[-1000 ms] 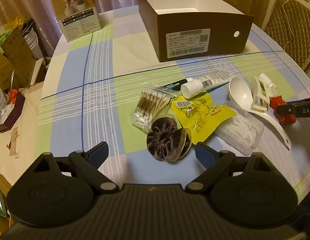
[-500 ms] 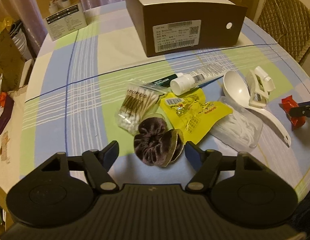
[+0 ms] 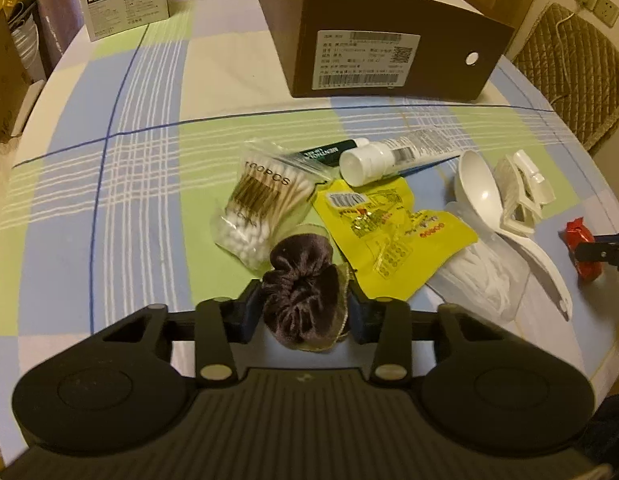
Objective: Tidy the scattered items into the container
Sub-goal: 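Grasp the red candy packet with the right tool while the left tool grasps the brown scrunchie, then carry the red packet and brown scrunchie with both tools into the shoebox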
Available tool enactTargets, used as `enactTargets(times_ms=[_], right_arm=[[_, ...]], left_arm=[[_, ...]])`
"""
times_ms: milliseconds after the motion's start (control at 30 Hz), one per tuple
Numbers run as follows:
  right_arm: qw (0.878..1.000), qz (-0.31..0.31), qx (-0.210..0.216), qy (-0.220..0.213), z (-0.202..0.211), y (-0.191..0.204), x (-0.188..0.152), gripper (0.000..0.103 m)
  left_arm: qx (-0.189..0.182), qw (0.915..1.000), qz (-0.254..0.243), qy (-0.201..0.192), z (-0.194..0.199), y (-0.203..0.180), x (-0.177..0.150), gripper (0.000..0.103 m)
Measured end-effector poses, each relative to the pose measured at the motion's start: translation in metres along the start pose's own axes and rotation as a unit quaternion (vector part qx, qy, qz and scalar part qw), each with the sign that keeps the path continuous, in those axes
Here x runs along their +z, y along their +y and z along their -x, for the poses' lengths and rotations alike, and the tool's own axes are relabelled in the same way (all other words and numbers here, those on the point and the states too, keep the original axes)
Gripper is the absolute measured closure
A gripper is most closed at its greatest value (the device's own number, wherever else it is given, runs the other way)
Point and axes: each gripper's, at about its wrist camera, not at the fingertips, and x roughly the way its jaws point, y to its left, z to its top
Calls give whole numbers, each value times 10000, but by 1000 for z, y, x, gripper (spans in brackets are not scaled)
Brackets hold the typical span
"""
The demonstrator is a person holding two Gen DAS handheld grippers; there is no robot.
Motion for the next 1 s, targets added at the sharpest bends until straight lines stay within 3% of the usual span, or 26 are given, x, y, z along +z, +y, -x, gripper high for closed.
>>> enactTargets(times_ms=[167,333,500,700,1000], right_arm=[[10000,59,47,13,0,1,0,70],[10000,54,68,25,-3,2,2,70],[9998,183,27,30,-6,4,2,70],[9994,306,46,150,-4,7,0,70],[9995,243,199,-91,21,7,20,70]], left_arm=[[54,9991,-428,44,15,-8,-6,77],[114,9990,-409,150,25,-3,-17,65],[140,9995,-238,179,14,-2,-16,64],[179,9991,-339,194,12,-5,-15,76],[313,9984,-471,8,40,2,-6,76]])
